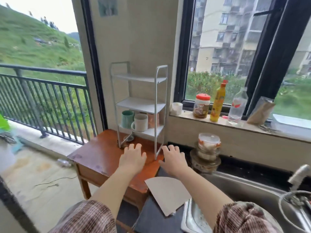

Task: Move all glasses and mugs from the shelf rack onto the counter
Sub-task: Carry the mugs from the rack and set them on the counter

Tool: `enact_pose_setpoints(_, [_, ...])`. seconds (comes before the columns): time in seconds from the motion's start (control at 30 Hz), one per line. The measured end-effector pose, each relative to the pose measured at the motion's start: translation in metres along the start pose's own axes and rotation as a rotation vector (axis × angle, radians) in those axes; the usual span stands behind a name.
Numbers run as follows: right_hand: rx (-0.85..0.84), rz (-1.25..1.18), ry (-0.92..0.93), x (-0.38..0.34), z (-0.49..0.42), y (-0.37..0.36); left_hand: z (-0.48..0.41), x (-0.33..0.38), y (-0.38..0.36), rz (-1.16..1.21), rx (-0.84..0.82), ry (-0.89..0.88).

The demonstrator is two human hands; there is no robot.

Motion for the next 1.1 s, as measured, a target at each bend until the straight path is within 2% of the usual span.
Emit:
enact_pose_setpoints(0.3, [-0.029, -0.035, -0.048, -0.054, -0.130, -0.030, -0.132, -0.073, 0.009, 0.131, -0.002, 0.041])
enact_pose_setpoints(0.53, [-0.139, -0.237, -0.210, -0.092, -0.222, -0.060, -0.240, -0.132, 0.011, 0.376, -0.013, 0.045])
enact_pose_setpoints(0.77, [-0.122, -0.602, -0.410, -0.105, -0.275, -0.086, -0.301, -0.152, -0.020, 0.597, -0.154, 0.020])
enact_pose_setpoints(0.93, [-0.106, -1.037, -0.617, -0.106, -0.291, -0.101, -0.322, -0.162, -0.038, 0.920, -0.242, 0.165])
enact_pose_setpoints(1.03, [-0.091, -1.198, -0.717, -0.104, -0.293, -0.109, -0.326, -0.166, -0.044, 1.059, -0.280, 0.284])
enact_pose_setpoints(1.1, [-0.114, -1.258, -0.752, -0.104, -0.293, -0.113, -0.326, -0.168, -0.048, 1.071, -0.309, 0.314])
Point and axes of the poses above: each hand's wrist, its own z-axis away from the middle knuckle, its own y-axis out of the back of the hand, x = y × z, the point moved 8 cm from there along -z, towards the middle knuckle, and after that the axes turned 13 degrees about z, right-handed, at the moved point
